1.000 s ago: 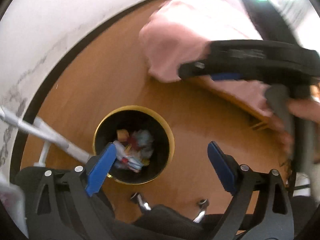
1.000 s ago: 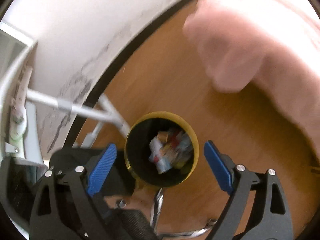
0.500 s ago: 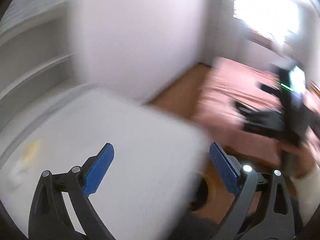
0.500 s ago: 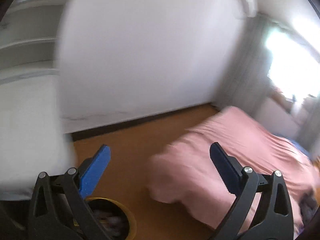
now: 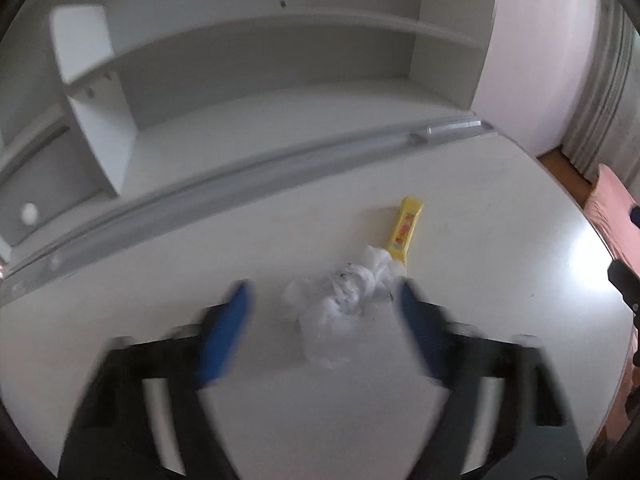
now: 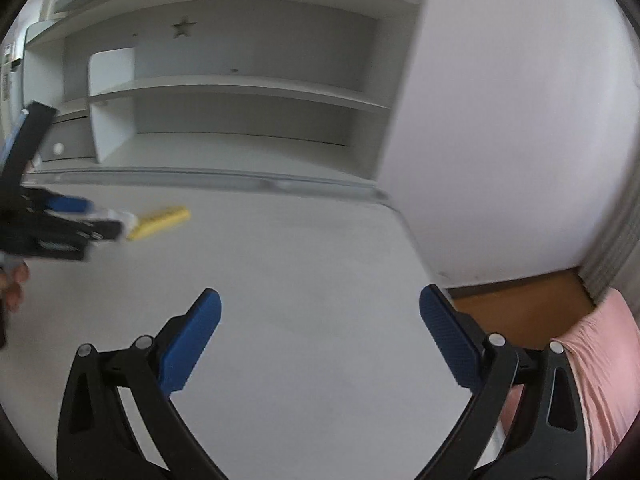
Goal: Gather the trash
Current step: 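Return both grippers to the desk toward the tissue and yellow spoon, then grasp the white tissue with the left gripper while the right grasps the yellow spoon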
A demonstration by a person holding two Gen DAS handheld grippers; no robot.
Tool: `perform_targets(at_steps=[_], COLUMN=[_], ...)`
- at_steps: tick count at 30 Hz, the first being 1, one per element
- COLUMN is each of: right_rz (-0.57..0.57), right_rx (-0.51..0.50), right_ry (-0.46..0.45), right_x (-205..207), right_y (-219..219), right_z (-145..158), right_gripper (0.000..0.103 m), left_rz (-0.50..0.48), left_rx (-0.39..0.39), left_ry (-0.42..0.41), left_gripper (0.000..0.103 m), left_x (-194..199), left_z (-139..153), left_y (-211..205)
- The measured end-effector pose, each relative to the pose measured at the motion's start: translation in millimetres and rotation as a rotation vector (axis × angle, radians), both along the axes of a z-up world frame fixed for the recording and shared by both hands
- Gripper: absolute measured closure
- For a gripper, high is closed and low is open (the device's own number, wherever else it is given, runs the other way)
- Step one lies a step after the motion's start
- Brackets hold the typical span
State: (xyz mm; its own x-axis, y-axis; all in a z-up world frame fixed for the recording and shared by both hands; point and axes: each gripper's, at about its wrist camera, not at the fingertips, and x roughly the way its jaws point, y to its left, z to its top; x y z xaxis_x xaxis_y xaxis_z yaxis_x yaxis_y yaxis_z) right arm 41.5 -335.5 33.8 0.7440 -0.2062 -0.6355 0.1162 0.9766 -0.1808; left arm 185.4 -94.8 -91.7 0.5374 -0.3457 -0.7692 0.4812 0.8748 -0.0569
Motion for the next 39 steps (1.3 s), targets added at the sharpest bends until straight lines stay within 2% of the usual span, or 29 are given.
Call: perform_targets(at_steps=[1, 2, 6, 9, 11, 14, 17, 21, 24, 26, 28, 30, 33, 34, 35, 36, 39], right_rz=[0.008, 0.018, 0.026, 0.081, 0.133, 0.294, 0.408, 0.472, 0.548, 0.58, 0.601, 0.616, 0.613, 0.609, 0.608, 0.605, 0.57], right_rx=[0.016, 0.042, 0.144, 0.126, 0.106, 0.073, 0.066, 0.009, 0.015, 0.016, 0.015, 0.059, 0.128, 0.132, 0.139, 0.148, 0.169], right_ry=[0.008, 0.02, 0.088, 0.122, 0.146, 0.186, 0.193, 0.301, 0.345, 0.343, 0.342, 0.35, 0.357, 0.355, 0.353, 0.356, 0.35], right_x=[7, 16, 65, 95, 109, 136, 149, 178, 179, 178, 178, 174, 171, 168, 165, 163, 160], right_y=[3, 2, 19, 55, 67, 84, 77, 84, 96, 102, 107, 110, 112, 114, 116, 118, 122], right_z=[0, -5, -13, -14, -21, -24, -21, -38, -45, -44, -43, -42, -42, -44, -43, -43, -45], right_gripper=[0.007, 0.007, 0.007, 0.007, 0.007, 0.007, 0.007, 0.021, 0.023, 0.026, 0.034, 0.051, 0.069, 0.073, 0.084, 0.089, 0.089], left_rz=[-0.003, -0.009, 0.013, 0.062, 0.093, 0.149, 0.187, 0.217, 0.221, 0.219, 0.222, 0.225, 0.224, 0.222, 0.22, 0.218, 0.21], left_rx=[-0.005, 0.004, -0.013, -0.068, -0.059, -0.041, -0.024, -0.045, -0.041, -0.041, -0.044, -0.05, -0.058, -0.057, -0.056, -0.053, -0.045], left_ry=[-0.004, -0.005, -0.019, -0.031, -0.041, -0.033, -0.026, -0.008, -0.007, -0.006, -0.006, -0.004, -0.009, -0.009, -0.01, -0.011, -0.022], left_gripper=[0.061, 0.064, 0.067, 0.067, 0.067, 0.067, 0.067, 0.067, 0.067, 0.067, 0.066, 0.066, 0.066, 0.066, 0.066, 0.066, 0.066], left_x=[0, 4, 5, 7, 10, 20, 26, 26, 24, 18, 14, 11, 6, 4, 3, 0, -7], left_z=[0, 2, 7, 16, 19, 17, 10, 3, 4, 6, 6, 6, 6, 6, 6, 7, 10], left_y=[-1, -1, 14, 42, 55, 75, 90, 105, 109, 118, 119, 121, 121, 120, 120, 119, 117])
